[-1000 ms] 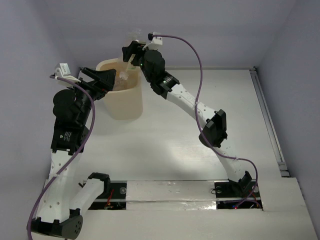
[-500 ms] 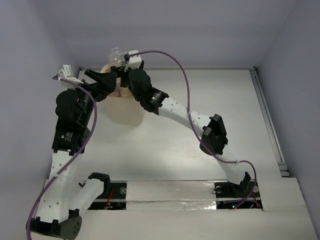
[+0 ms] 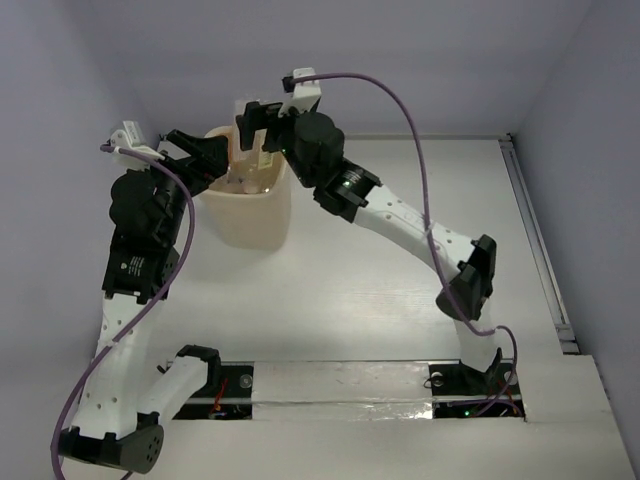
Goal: Put the plastic bottles in the bin
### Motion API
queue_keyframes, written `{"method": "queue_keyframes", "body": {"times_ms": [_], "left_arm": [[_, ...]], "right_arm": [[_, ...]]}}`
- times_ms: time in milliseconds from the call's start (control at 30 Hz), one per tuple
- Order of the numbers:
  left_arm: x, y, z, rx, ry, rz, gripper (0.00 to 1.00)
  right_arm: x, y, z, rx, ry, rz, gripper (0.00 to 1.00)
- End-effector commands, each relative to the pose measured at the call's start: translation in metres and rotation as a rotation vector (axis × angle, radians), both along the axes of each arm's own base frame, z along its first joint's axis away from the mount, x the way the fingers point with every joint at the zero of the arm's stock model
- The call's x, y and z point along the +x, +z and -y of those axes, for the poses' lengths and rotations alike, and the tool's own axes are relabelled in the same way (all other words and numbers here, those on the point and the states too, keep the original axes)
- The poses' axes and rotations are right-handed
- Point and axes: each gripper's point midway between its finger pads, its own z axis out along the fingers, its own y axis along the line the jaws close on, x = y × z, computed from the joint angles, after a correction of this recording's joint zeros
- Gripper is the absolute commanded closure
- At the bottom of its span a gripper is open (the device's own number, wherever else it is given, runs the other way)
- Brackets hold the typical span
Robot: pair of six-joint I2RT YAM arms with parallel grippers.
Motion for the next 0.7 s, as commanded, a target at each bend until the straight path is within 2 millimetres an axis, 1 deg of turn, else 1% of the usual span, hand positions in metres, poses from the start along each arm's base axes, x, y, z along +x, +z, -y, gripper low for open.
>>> {"method": "queue_keyframes", "body": {"times_ms": [0, 33, 100, 133, 167, 200, 233, 267, 300, 333, 367, 400, 433, 467, 500, 533, 567, 600, 633, 667], "left_arm": [[-0.009, 0.025, -0.006, 0.013, 0.022, 0.083, 0.09], [-0.008, 0.017, -0.005, 0.012, 0.020, 0.067, 0.09], [-0.010, 0.012, -0.005, 0.010, 0.017, 0.061, 0.10], [-0.010, 0.008, -0.004, 0.011, 0.013, 0.052, 0.11], [-0.011, 0.006, -0.003, 0.014, 0.004, 0.048, 0.15], [-0.012, 0.006, -0.002, 0.016, 0.000, 0.046, 0.17], [-0.013, 0.004, -0.002, 0.019, -0.003, 0.038, 0.21], [-0.014, 0.002, -0.002, 0.020, -0.005, 0.033, 0.27], [-0.016, 0.002, -0.002, 0.019, -0.006, 0.035, 0.30], [-0.019, 0.002, -0.002, 0.016, -0.010, 0.039, 0.33], [-0.021, 0.003, -0.001, 0.015, -0.014, 0.042, 0.39], [-0.025, 0.005, -0.001, 0.006, -0.018, 0.047, 0.43], [-0.028, 0.006, 0.000, 0.002, -0.026, 0.045, 0.48], [-0.031, 0.007, 0.000, 0.000, -0.032, 0.045, 0.59], [-0.033, 0.009, 0.001, -0.007, -0.037, 0.044, 0.66], [-0.040, 0.014, 0.000, -0.011, -0.040, 0.046, 0.73], [-0.043, 0.015, 0.000, -0.013, -0.042, 0.041, 0.81], [-0.050, 0.016, 0.003, -0.017, -0.065, 0.031, 0.90], [-0.054, 0.017, 0.003, -0.022, -0.066, 0.027, 0.90], [-0.057, 0.015, 0.004, -0.022, -0.077, 0.016, 0.93]], "right_arm": [[-0.020, 0.053, 0.026, 0.100, 0.001, 0.065, 0.00], [-0.020, 0.041, 0.026, 0.081, 0.003, 0.049, 0.00], [-0.023, 0.040, 0.031, 0.082, 0.003, 0.042, 0.00], [-0.030, 0.051, 0.038, 0.105, 0.008, 0.045, 0.02], [-0.032, 0.046, 0.040, 0.104, 0.012, 0.033, 0.04], [-0.037, 0.050, 0.043, 0.118, 0.021, 0.029, 0.07], [-0.048, 0.066, 0.054, 0.142, 0.040, 0.046, 0.15], [-0.051, 0.058, 0.055, 0.127, 0.051, 0.031, 0.20], [-0.057, 0.059, 0.061, 0.131, 0.058, 0.029, 0.26], [-0.062, 0.060, 0.067, 0.146, 0.061, 0.021, 0.37], [-0.076, 0.080, 0.085, 0.185, 0.067, 0.043, 0.44], [-0.079, 0.062, 0.089, 0.170, 0.069, 0.016, 0.53], [-0.087, 0.064, 0.098, 0.185, 0.071, 0.014, 0.69], [-0.104, 0.086, 0.123, 0.240, 0.074, 0.034, 0.78], [-0.112, 0.085, 0.133, 0.247, 0.075, 0.023, 0.88], [-0.118, 0.065, 0.140, 0.247, 0.079, -0.020, 1.00], [-0.128, 0.065, 0.152, 0.263, 0.081, -0.022, 1.00], [-0.144, 0.063, 0.178, 0.292, 0.069, -0.029, 1.00], [-0.151, 0.060, 0.193, 0.300, 0.054, -0.036, 1.00], [-0.158, 0.058, 0.208, 0.310, 0.033, -0.045, 1.00]]}}
